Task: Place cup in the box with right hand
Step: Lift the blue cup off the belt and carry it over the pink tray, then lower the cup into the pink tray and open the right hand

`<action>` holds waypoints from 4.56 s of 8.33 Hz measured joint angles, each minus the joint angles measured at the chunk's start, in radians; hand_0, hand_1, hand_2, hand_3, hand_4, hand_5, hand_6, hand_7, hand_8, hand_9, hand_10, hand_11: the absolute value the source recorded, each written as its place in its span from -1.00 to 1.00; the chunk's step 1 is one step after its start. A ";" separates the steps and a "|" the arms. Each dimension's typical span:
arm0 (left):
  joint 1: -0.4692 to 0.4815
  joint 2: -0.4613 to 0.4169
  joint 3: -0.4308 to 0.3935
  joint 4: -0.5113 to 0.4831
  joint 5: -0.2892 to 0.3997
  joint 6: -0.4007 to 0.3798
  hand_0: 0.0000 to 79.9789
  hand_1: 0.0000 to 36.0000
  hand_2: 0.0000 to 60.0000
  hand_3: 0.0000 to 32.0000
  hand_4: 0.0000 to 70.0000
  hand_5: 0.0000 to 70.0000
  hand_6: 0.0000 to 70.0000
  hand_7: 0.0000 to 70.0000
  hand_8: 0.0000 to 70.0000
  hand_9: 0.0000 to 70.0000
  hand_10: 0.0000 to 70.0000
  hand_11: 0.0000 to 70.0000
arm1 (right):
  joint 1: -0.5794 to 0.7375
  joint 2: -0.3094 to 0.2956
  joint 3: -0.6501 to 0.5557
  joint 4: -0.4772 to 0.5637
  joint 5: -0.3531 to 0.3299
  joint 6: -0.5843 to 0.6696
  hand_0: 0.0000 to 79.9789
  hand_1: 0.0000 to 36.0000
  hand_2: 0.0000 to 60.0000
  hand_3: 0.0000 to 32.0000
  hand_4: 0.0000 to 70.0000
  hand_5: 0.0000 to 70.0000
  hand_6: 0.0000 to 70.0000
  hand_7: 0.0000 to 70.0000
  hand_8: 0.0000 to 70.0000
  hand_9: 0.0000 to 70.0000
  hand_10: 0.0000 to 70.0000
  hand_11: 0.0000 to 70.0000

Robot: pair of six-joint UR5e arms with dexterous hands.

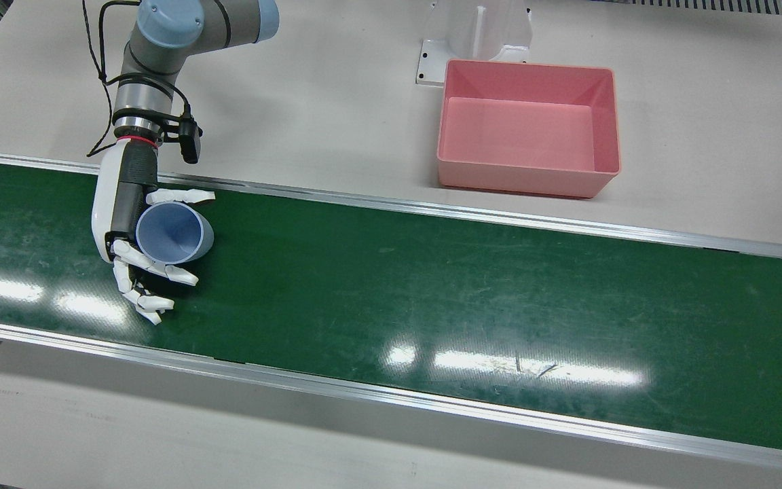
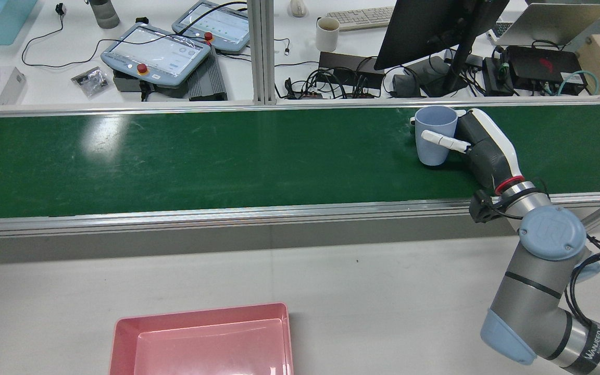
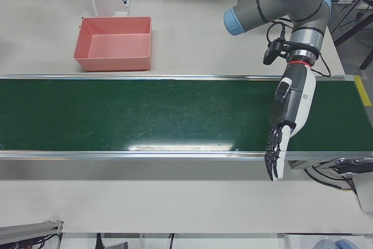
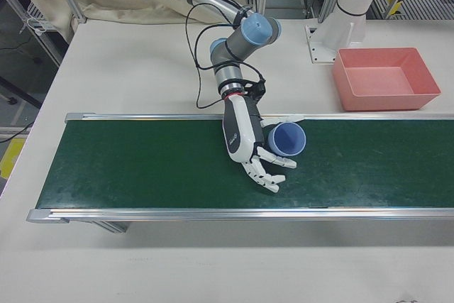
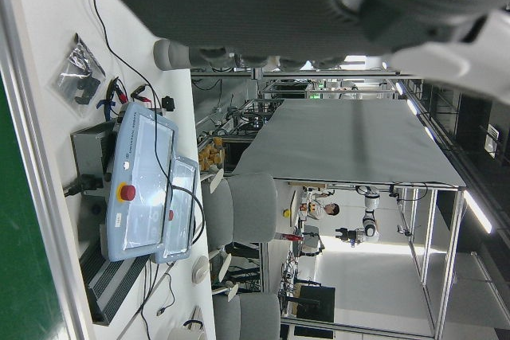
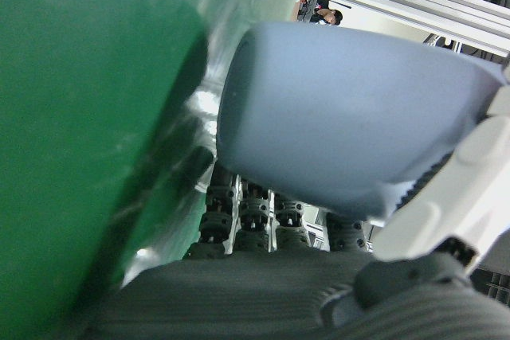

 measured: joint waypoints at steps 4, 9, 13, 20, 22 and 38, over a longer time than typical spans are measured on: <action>0.000 0.000 0.000 0.000 0.000 0.000 -1.00 -1.00 -1.00 -1.00 -1.00 -1.00 -1.00 -1.00 -1.00 -1.00 -1.00 -1.00 | 0.056 0.007 0.099 -0.004 -0.005 0.012 0.10 0.18 1.00 -1.00 0.80 -0.51 0.21 1.00 1.00 1.00 0.81 1.00; 0.000 0.000 0.000 0.000 0.000 0.000 -1.00 -1.00 -1.00 -1.00 -1.00 -1.00 -1.00 -1.00 -1.00 -1.00 -1.00 -1.00 | -0.059 0.091 0.298 0.002 -0.019 -0.238 0.05 -0.04 1.00 -1.00 1.00 -0.57 0.15 1.00 1.00 1.00 0.73 1.00; 0.000 0.000 0.000 0.000 0.000 0.000 -1.00 -1.00 -1.00 -1.00 -1.00 -1.00 -1.00 -1.00 -1.00 -1.00 -1.00 -1.00 | -0.329 0.180 0.314 0.070 -0.013 -0.496 0.03 -0.19 1.00 -1.00 1.00 -0.58 0.21 1.00 1.00 1.00 0.85 1.00; 0.000 0.000 0.000 0.000 0.000 0.000 -1.00 -1.00 -1.00 -1.00 -1.00 -1.00 -1.00 -1.00 -1.00 -1.00 -1.00 -1.00 | -0.532 0.190 0.312 0.097 -0.039 -0.696 0.06 -0.16 0.95 -1.00 0.07 -0.79 -0.56 0.49 -0.37 0.09 -0.15 0.24; 0.000 0.000 0.000 0.000 0.000 0.000 -1.00 -1.00 -1.00 -1.00 -1.00 -1.00 -1.00 -1.00 -1.00 -1.00 -1.00 -1.00 | -0.544 0.190 0.313 0.101 -0.040 -0.699 0.07 0.21 1.00 -1.00 -0.04 -0.91 -0.94 -0.91 -1.00 -1.00 -0.89 -0.79; 0.000 0.000 0.000 0.000 0.000 0.000 -1.00 -1.00 -1.00 -1.00 -1.00 -1.00 -1.00 -1.00 -1.00 -1.00 -1.00 -1.00 | -0.556 0.161 0.307 0.131 -0.039 -0.705 0.00 -1.00 -1.00 -1.00 0.06 -1.00 -0.82 -0.18 -0.99 -0.81 -0.87 -0.82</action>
